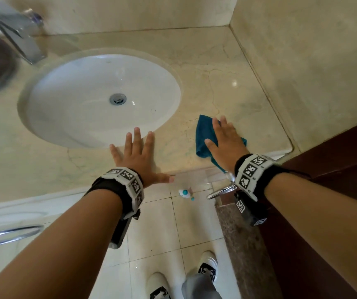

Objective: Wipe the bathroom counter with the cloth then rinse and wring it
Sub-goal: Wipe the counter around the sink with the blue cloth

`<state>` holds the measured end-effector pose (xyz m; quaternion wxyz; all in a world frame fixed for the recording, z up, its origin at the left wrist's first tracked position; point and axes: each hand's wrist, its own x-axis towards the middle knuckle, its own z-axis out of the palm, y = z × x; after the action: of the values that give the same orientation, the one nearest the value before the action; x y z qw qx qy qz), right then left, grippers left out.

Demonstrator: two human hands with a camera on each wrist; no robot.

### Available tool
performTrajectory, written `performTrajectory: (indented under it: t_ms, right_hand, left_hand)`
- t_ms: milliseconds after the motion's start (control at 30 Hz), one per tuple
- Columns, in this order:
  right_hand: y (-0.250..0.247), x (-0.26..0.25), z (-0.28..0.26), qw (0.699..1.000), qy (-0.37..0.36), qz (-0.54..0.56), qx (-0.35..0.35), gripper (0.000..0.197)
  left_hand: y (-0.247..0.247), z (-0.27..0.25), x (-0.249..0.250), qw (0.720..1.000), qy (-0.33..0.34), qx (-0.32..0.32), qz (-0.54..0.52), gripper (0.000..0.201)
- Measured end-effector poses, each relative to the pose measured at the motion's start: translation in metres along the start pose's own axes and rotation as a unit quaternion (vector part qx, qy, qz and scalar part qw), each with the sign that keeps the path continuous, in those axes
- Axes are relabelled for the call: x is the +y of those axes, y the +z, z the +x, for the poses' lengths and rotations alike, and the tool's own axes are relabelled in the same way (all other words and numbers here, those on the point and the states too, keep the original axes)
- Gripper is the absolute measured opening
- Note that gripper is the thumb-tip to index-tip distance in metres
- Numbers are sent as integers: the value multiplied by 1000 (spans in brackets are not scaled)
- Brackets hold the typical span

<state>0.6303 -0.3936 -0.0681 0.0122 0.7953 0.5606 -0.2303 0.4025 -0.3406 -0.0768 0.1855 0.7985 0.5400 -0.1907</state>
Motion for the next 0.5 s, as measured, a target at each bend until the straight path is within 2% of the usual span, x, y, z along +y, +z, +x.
performTrajectory:
  t_ms: [100,167,333,433,500]
  right_hand:
    - [10,-11,7,998,28,-54,-9,67]
    - [12,-24,12,998,23,-60,-4,67]
    - [22,-58,15,993,-81,-86,11,60]
    - [15,-46,22,992,-115,-45,16,62]
    - [7,-26,26,996,-84,-11,34,63]
  left_hand:
    - [2,0,-6,1000,7,-2,15,130]
    - [3,2,-5,1000,9,5,13,129]
    - [5,5,-5,1000,2,12,14,130]
    - [6,5,-6,1000,6,14,12,130]
    - [6,5,-7,1000,8,15,12,130]
